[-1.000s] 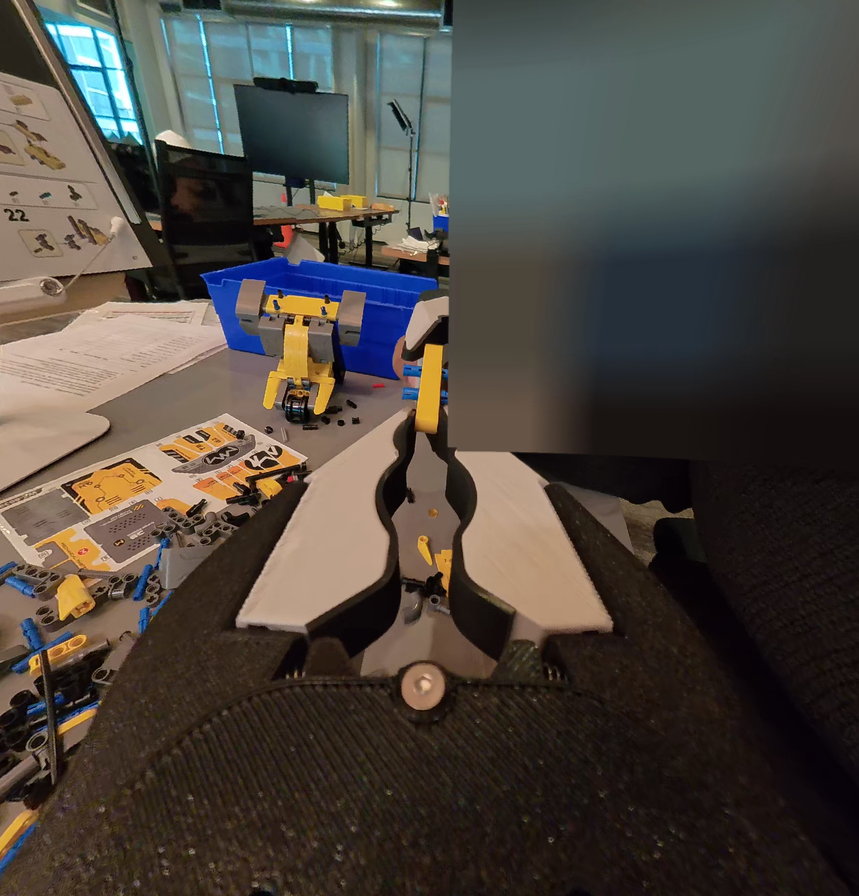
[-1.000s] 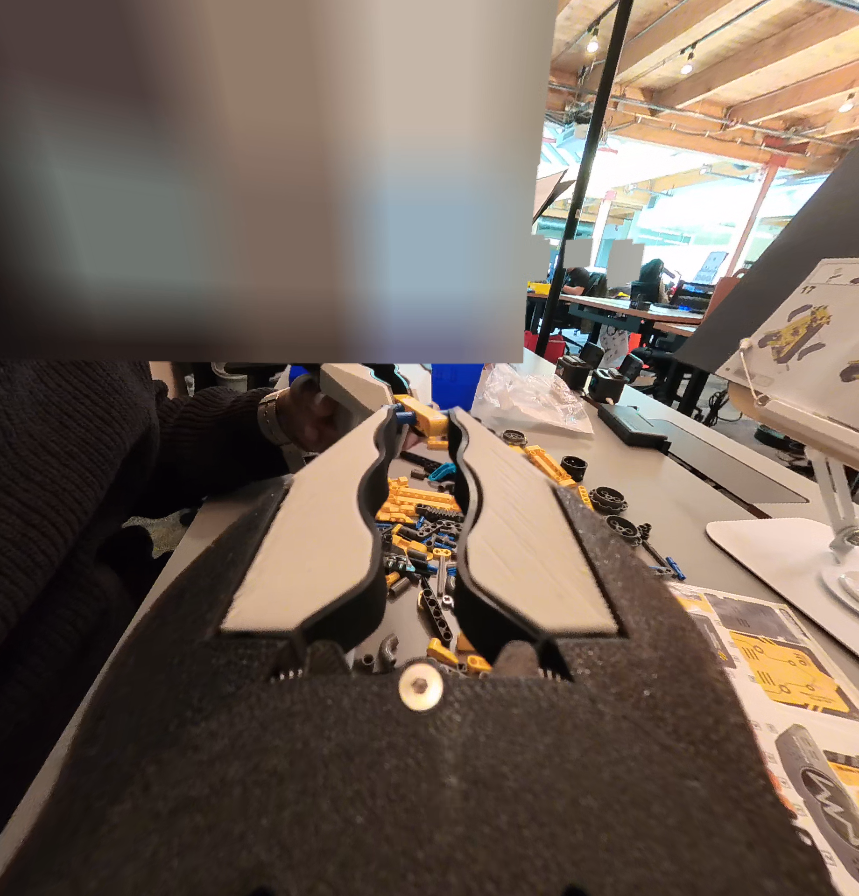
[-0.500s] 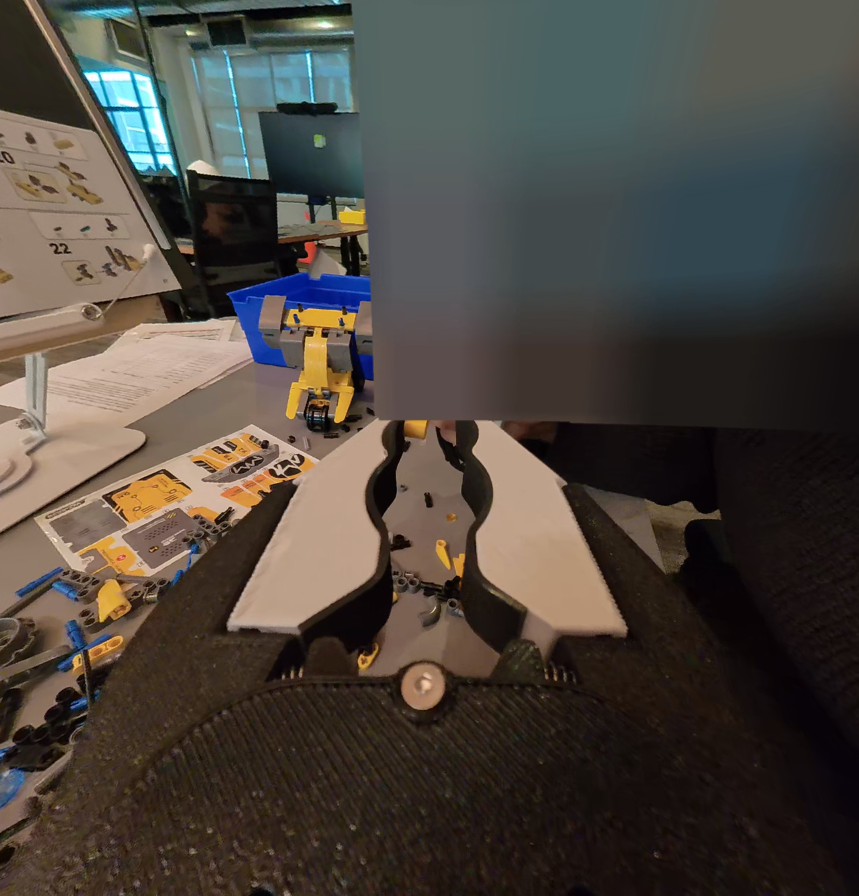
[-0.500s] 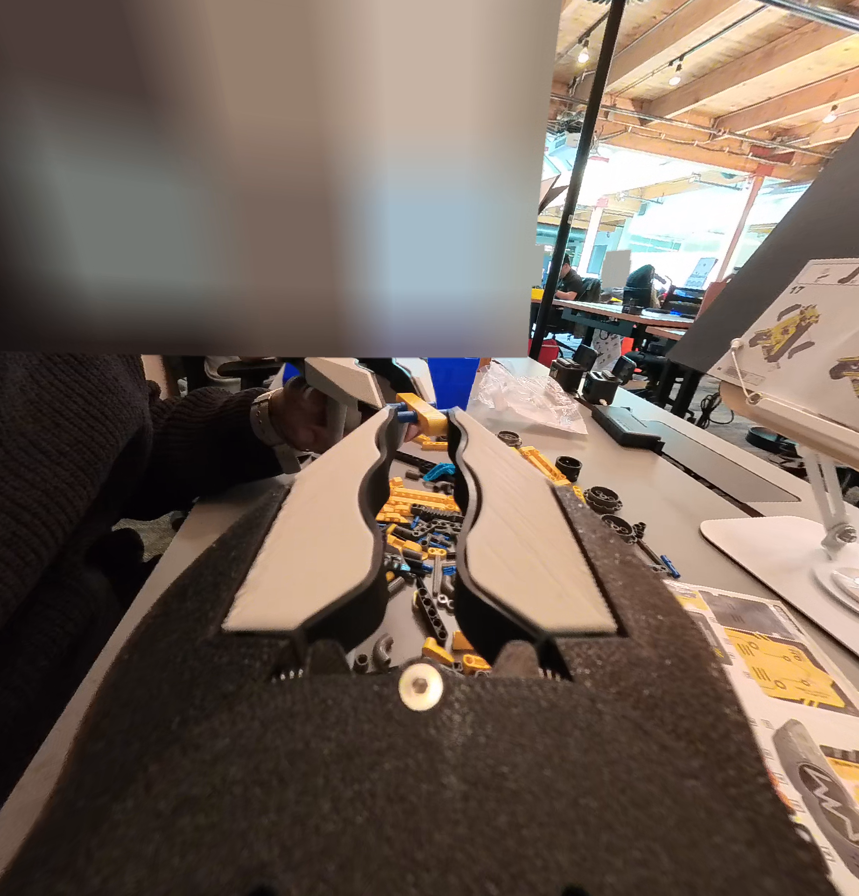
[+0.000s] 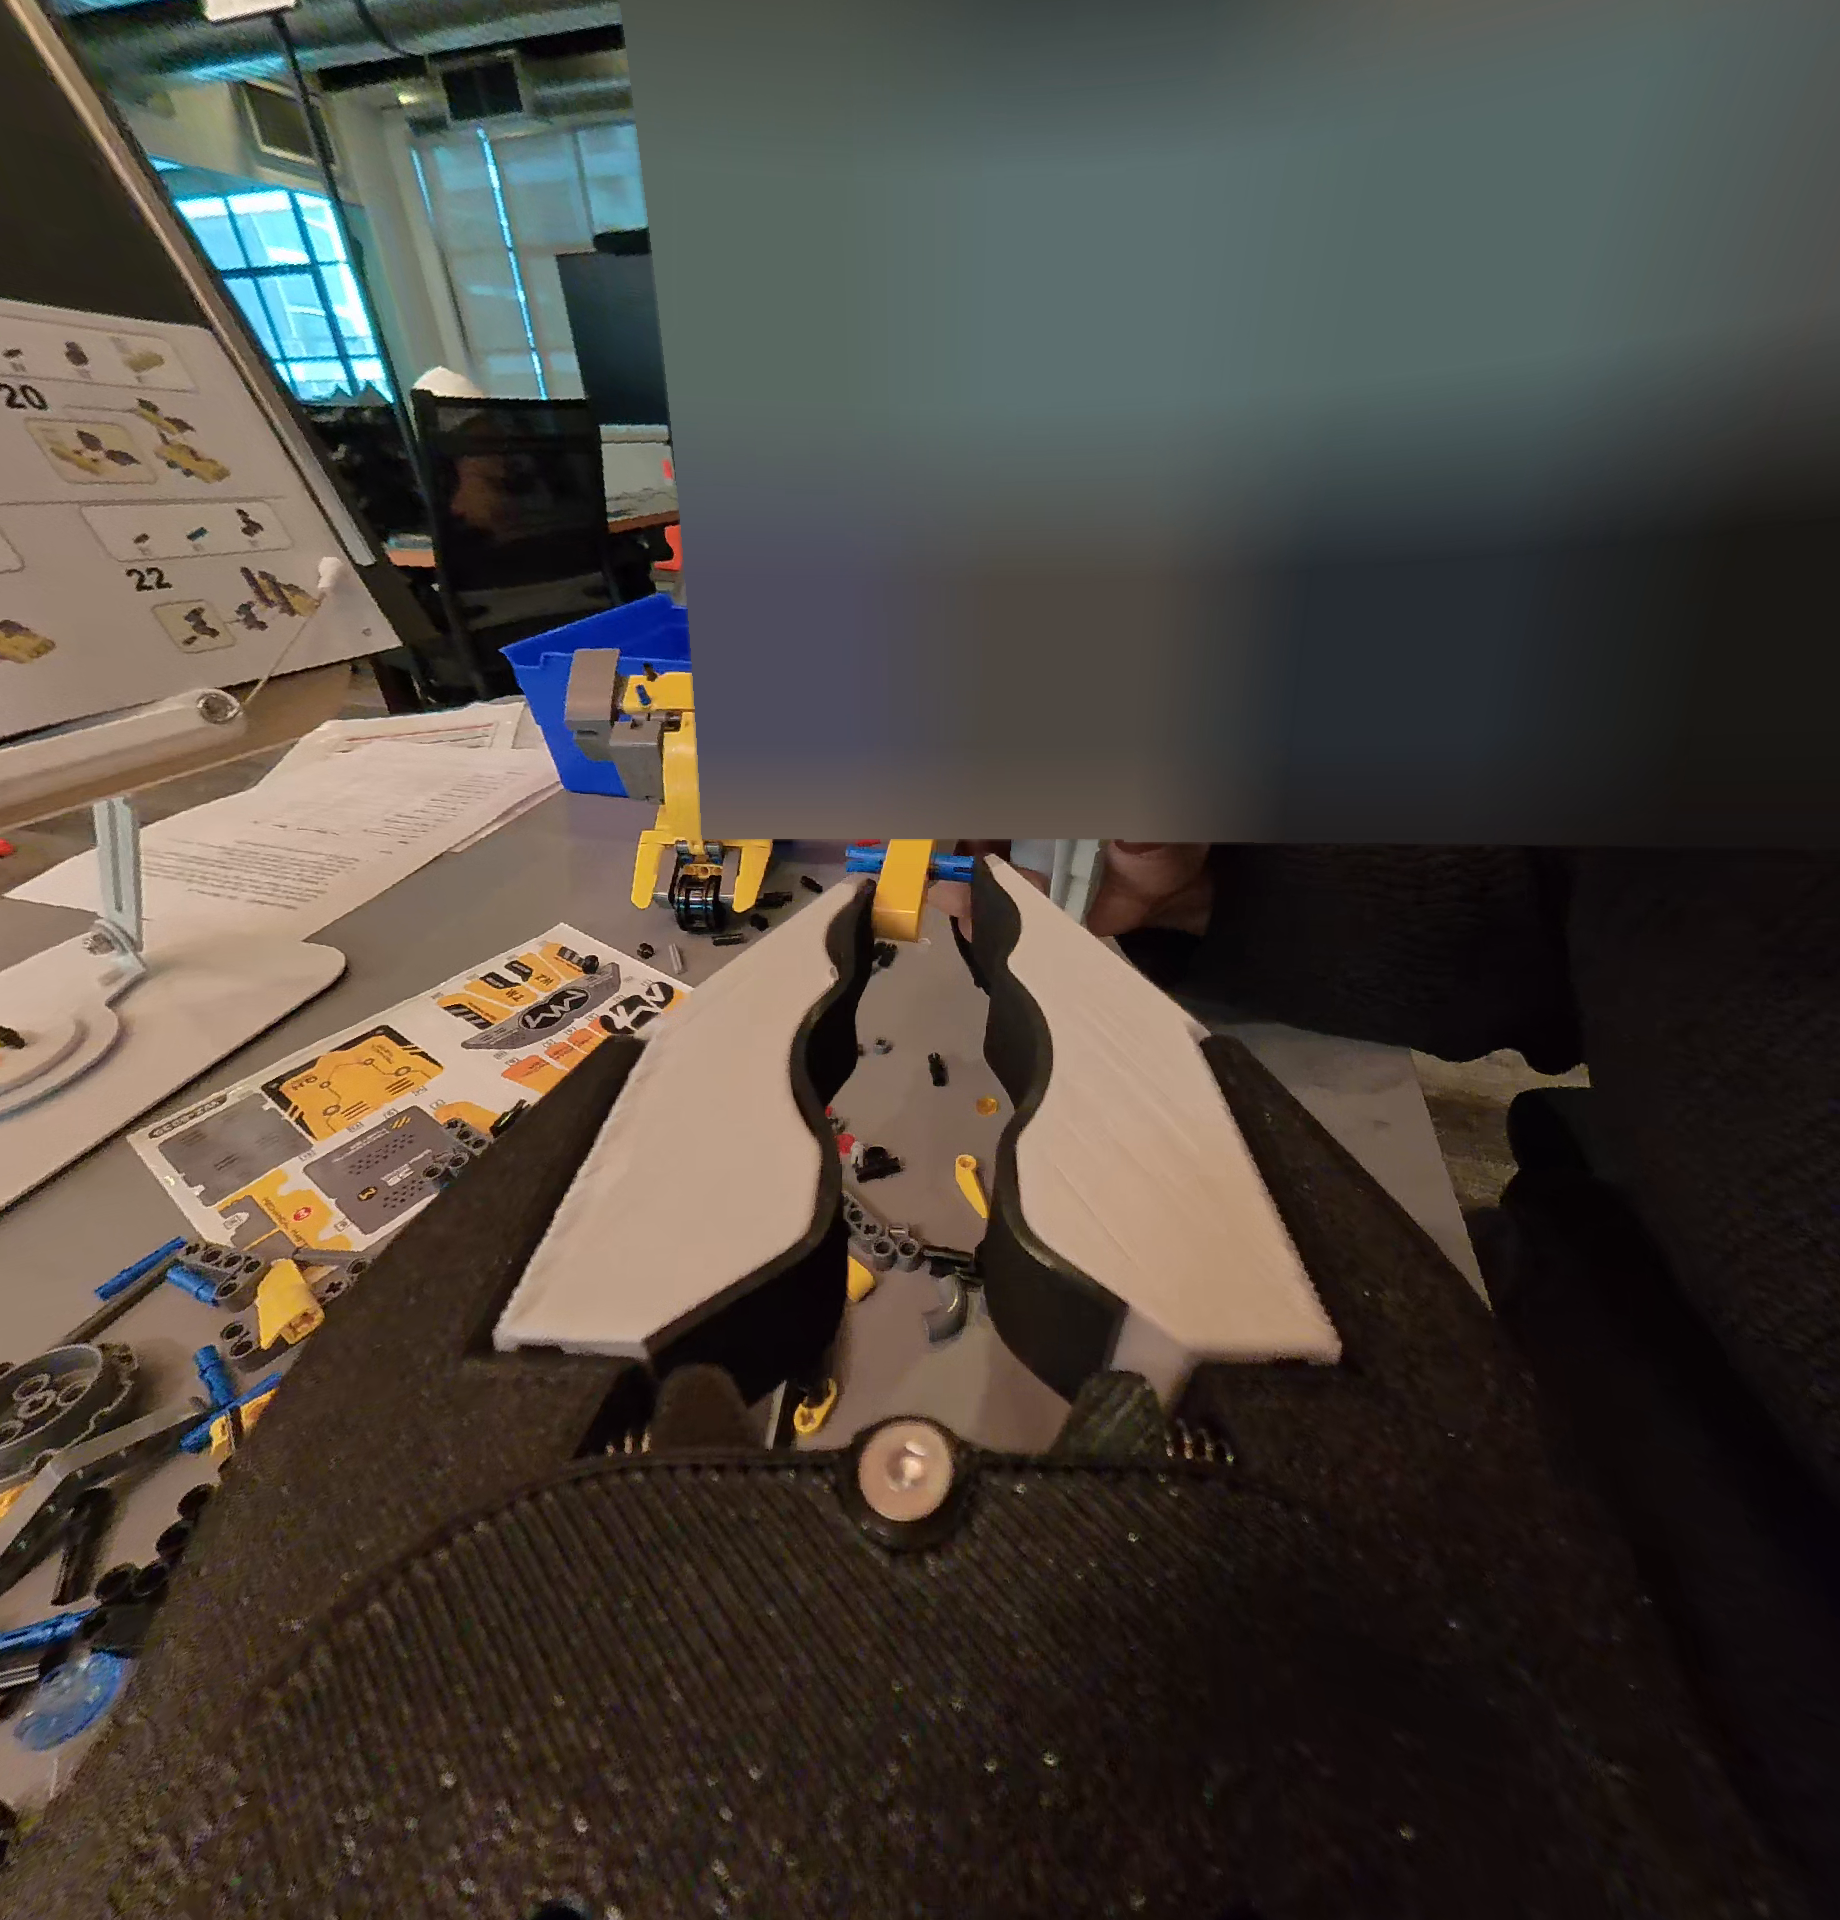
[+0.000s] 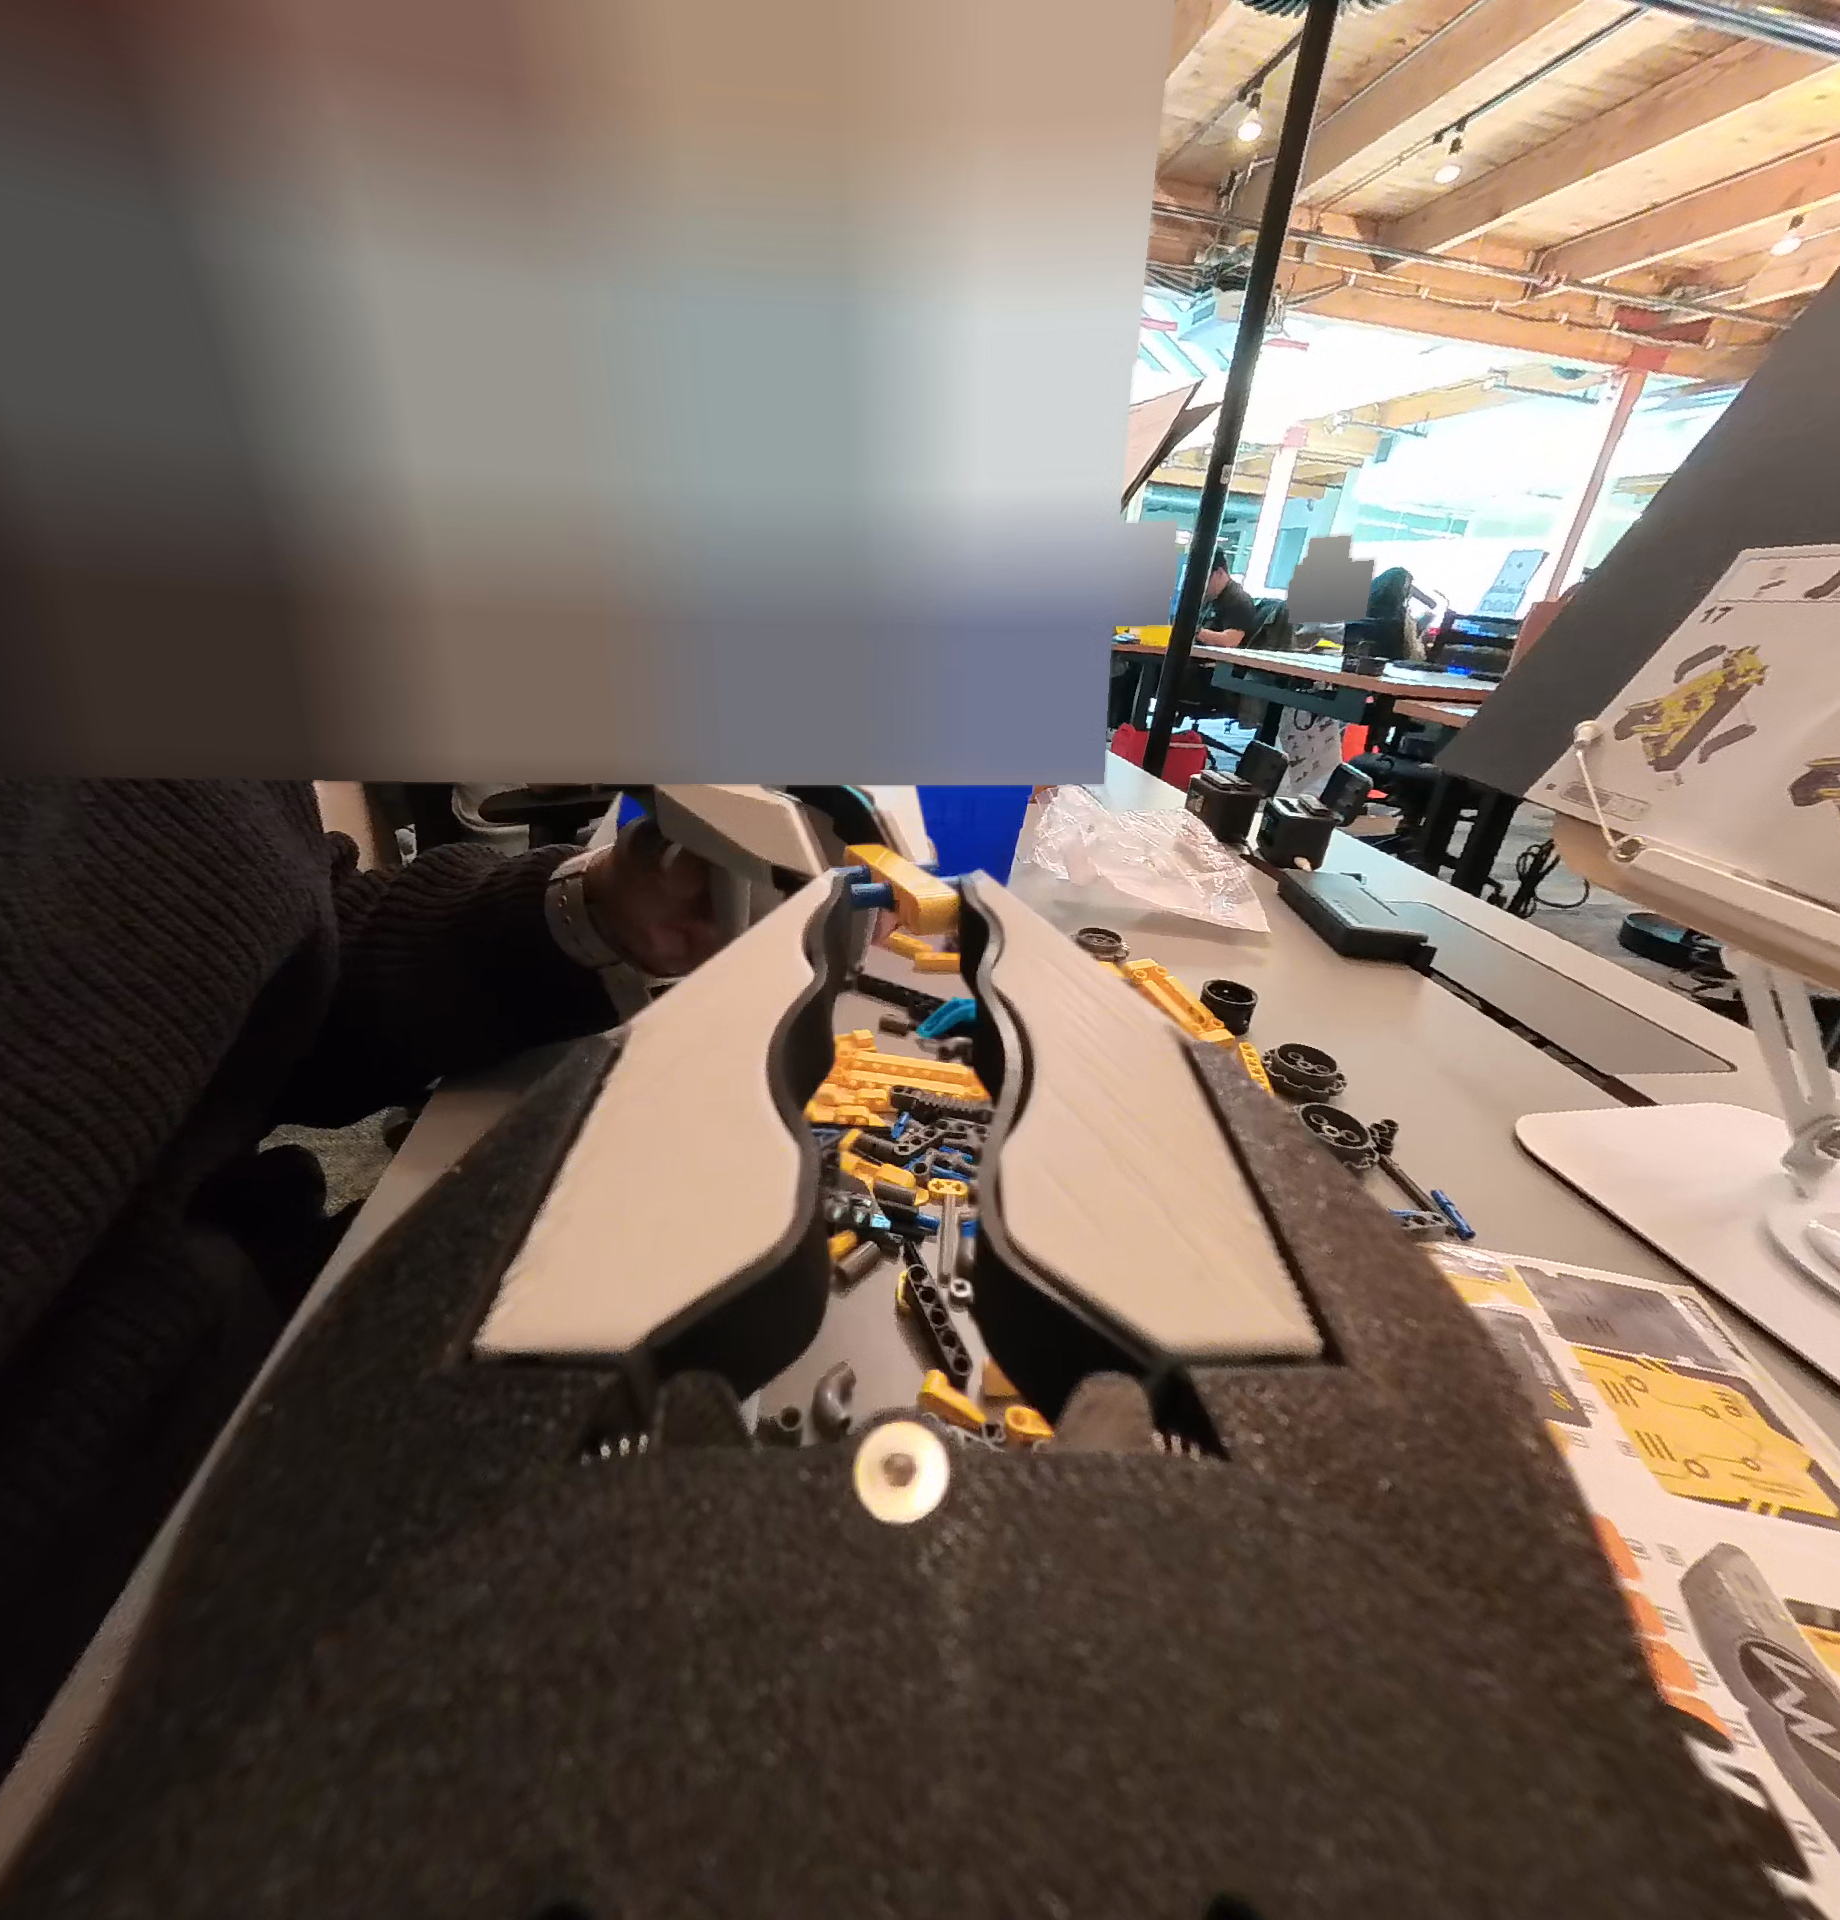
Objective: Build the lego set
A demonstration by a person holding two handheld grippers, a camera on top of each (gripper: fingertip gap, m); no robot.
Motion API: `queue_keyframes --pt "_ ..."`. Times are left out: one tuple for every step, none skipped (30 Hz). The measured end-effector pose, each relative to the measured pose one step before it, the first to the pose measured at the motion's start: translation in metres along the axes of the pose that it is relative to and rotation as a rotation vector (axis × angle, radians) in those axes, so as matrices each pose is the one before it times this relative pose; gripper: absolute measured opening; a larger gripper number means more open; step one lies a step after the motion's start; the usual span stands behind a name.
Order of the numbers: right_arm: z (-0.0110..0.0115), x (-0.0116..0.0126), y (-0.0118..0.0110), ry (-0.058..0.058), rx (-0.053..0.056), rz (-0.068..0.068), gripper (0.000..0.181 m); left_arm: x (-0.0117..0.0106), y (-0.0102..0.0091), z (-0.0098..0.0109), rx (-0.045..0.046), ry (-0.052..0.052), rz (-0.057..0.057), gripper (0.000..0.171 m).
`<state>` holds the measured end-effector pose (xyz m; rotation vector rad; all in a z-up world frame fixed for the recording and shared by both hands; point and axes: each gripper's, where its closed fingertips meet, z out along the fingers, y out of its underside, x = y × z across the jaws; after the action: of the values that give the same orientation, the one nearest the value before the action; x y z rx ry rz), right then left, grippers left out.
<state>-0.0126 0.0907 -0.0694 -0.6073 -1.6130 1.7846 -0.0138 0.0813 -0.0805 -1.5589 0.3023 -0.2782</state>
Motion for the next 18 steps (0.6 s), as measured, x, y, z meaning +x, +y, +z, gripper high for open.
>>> queue_keyframes --pt "0.00035 0.00086 0.00024 0.0081 0.0010 -0.0058 0.020 -0.00106 -0.00023 -0.00010 0.00456 -0.0064 -0.0015 0.015" --pt "0.00018 0.00068 0.00012 0.0071 0.0017 -0.0041 0.020 -0.00106 -0.00085 -0.00009 0.00681 -0.0088 0.0006 0.015" --pt "0.00026 0.00062 -0.00014 0.0056 0.0023 -0.0021 0.020 -0.00060 -0.00041 -0.00010 0.00425 -0.0068 0.0046 0.015" --pt "0.00007 0.00023 -0.00010 0.0026 0.0027 0.0005 0.020 0.00013 0.00032 -0.00005 -0.00095 -0.0012 0.0049 0.015" --pt "0.00006 0.00013 -0.00016 0.0009 0.0019 0.0028 0.020 0.00010 0.00002 -0.00006 -0.00084 0.0006 -0.0001 0.015" --pt "0.00020 0.00017 -0.00004 0.0011 0.0020 0.0045 0.021 -0.00009 0.00001 -0.00014 -0.00004 0.0014 -0.0012 0.015" --pt "0.00029 0.00045 -0.00002 0.0009 0.0031 0.0121 0.021 -0.00014 -0.00025 -0.00022 0.00182 -0.0002 0.0004 0.015" --pt "0.00046 0.00080 0.00017 -0.0027 0.0020 0.0281 0.021 -0.00045 -0.00032 -0.00030 0.00158 -0.0029 0.0011 0.014" --pt "0.00038 0.00079 0.00045 -0.0084 -0.0010 0.0421 0.021 -0.00035 0.00016 0.00000 -0.00043 -0.0024 0.0017 0.014" --pt "0.00006 0.00058 0.00033 -0.0120 -0.0005 0.0424 0.022 0.00018 0.00041 0.00021 -0.00146 0.0011 -0.0003 0.013" --pt "-0.00029 0.00071 0.00001 -0.0105 0.0035 0.0330 0.021 0.00019 0.00058 0.00036 -0.00342 0.0002 0.0006 0.013" --pt "-0.00050 0.00097 0.00004 -0.0056 0.0050 0.0224 0.022 0.00008 0.00088 0.00029 -0.00488 -0.0004 0.0024 0.013" --pt "-0.00042 0.00093 0.00049 -0.0025 0.0023 0.0133 0.022 -0.00024 0.00088 0.00036 -0.00563 -0.0015 0.0013 0.012" --pt "-0.00012 0.00069 0.00107 -0.0014 -0.0014 0.0070 0.023 -0.00031 0.00089 0.00025 -0.00492 -0.0018 -0.0007 0.012" --pt "0.00011 0.00045 0.00106 -0.0006 -0.0027 0.0036 0.023 -0.00027 0.00063 0.00014 -0.00375 -0.0002 -0.0015 0.012" --pt "0.00024 0.00011 0.00060 -0.0006 -0.0019 0.0017 0.023 0.00007 0.00014 -0.00007 -0.00092 0.0017 -0.0021 0.012" --pt "0.00053 -0.00028 0.00059 -0.0011 -0.0019 0.0003 0.023 0.00030 -0.00020 -0.00011 0.00075 0.0024 -0.0017 0.012" --pt "0.00045 -0.00036 0.00064 -0.0003 -0.0035 -0.0013 0.023 0.00022 -0.00016 -0.00005 0.00115 0.0017 -0.0006 0.012"
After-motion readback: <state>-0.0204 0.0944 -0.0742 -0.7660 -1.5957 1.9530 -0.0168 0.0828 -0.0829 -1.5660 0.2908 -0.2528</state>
